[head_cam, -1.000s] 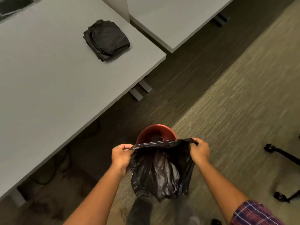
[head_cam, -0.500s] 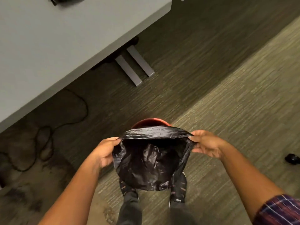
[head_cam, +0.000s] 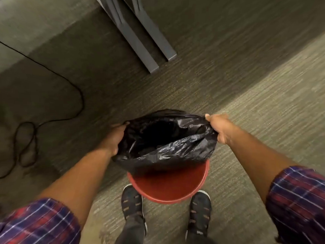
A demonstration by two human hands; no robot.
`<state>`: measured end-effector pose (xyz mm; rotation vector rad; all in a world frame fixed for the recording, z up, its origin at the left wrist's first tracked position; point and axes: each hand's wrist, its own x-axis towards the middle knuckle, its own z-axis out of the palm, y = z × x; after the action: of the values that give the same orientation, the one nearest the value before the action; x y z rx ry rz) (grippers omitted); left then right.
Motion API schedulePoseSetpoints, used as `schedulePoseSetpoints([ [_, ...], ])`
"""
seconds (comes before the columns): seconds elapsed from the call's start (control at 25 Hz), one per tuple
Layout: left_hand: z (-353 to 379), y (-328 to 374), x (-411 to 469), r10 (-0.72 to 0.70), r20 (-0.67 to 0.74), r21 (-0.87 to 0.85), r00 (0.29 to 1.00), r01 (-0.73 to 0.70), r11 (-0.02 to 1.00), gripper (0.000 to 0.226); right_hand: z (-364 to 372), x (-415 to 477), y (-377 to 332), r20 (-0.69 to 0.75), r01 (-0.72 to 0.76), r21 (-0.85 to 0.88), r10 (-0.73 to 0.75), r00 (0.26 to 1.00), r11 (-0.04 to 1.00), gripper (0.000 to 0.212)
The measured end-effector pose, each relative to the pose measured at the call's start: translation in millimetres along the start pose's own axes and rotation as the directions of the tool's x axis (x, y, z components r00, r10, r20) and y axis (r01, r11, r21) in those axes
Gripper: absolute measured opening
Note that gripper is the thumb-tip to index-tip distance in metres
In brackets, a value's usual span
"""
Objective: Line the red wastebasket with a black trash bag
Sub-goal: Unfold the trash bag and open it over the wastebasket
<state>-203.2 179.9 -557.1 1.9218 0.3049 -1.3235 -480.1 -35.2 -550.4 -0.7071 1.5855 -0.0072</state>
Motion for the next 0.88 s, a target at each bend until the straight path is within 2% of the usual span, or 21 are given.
schedulePoseSetpoints([
  [0.08,-6,-15,14,-0.022,-0.028,0.188,0.999,0.027,0.982,0.033,-8,4,17,-0.045,-0.018,-0.121,0.013,0.999,0.992,0.022],
  [0.16,-18,-29,20,0.024,-0.049,0.436,0.999,0.000,0.900,0.036,-21,0,39,-0.056,-0.043,-0.221,0.031,0.998,0.974,0.020],
  [0.24,-28,-38,17,0.064,-0.049,0.559,0.997,-0.026,0.829,0.034,-36,-8,61,-0.010,-0.046,-0.238,0.045,0.999,0.970,0.020],
  [0.44,-49,-54,-5,0.129,0.015,0.505,0.992,-0.119,0.855,0.045,-66,-22,95,0.122,-0.013,-0.089,0.024,0.992,0.996,0.023],
  [0.56,-64,-71,-19,0.137,0.099,0.407,0.986,-0.166,0.898,0.009,-77,-33,105,0.110,-0.008,-0.214,0.032,0.993,0.977,0.024],
  [0.72,-81,-95,-42,-0.062,0.180,0.294,0.982,0.006,0.956,0.041,-78,-54,120,-0.007,-0.063,-0.351,0.065,0.998,0.934,0.013],
  [0.8,-82,-106,-52,-0.144,0.175,0.267,0.974,0.093,0.959,0.039,-78,-64,129,-0.042,-0.147,-0.411,0.142,0.989,0.900,0.009],
  [0.88,-81,-116,-63,-0.184,0.141,0.277,0.973,0.139,0.951,0.025,-78,-72,137,-0.095,-0.235,-0.459,0.216,0.972,0.857,0.012],
])
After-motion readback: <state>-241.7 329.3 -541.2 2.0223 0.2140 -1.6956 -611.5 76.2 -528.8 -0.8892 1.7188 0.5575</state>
